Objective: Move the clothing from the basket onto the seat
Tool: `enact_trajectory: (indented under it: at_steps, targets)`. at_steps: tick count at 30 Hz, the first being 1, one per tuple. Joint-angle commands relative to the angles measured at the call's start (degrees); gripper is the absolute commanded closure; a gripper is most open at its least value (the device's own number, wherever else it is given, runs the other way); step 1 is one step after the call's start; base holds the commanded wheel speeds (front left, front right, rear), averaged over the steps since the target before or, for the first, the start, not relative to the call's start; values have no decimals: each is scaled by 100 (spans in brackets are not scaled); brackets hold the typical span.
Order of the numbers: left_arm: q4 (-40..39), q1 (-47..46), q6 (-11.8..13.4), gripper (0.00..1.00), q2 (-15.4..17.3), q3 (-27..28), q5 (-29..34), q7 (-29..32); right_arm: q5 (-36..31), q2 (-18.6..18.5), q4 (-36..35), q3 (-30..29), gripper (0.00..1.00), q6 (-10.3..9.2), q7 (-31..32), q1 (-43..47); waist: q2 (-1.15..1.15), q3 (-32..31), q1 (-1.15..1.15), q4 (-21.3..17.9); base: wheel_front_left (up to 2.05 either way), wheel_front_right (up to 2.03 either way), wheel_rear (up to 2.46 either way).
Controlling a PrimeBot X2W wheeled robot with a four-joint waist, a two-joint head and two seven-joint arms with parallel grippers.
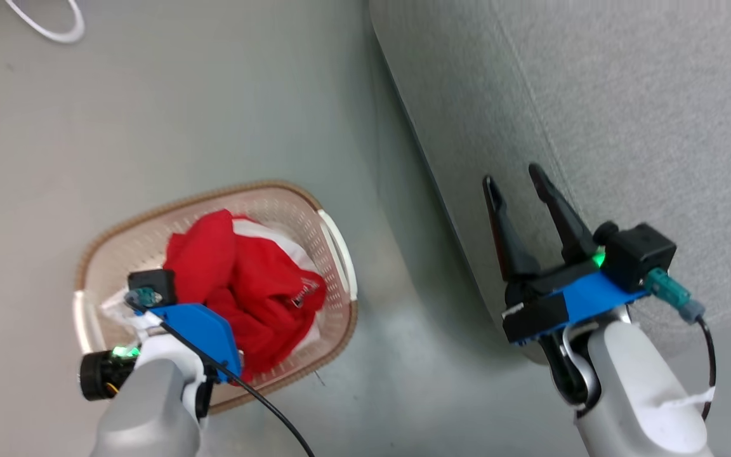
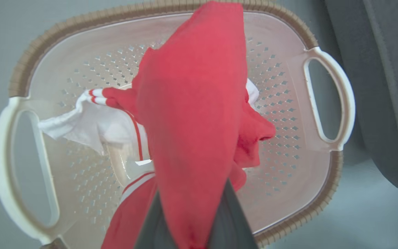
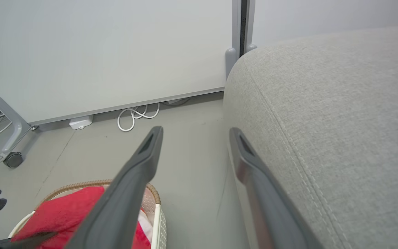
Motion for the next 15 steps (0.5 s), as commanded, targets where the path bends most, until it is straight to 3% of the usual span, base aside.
enact_trajectory:
  at_steps: [1,8,15]
  targets:
    - [13,65,-34,100,-29,-36,-25,-51,-50,-22,32,-32,0,3,-28,122,0,-599,0,306,0,0,0]
    - [59,291,-285,100,-157,-374,-241,-331,-336,-23,393,-266,0,3,-24,706,0,-1753,0,757,0,0,0]
    - [-691,567,-415,100,-157,-1402,-1029,-372,-473,-22,479,-377,0,3,174,1249,0,-2676,0,1085,0,0,0]
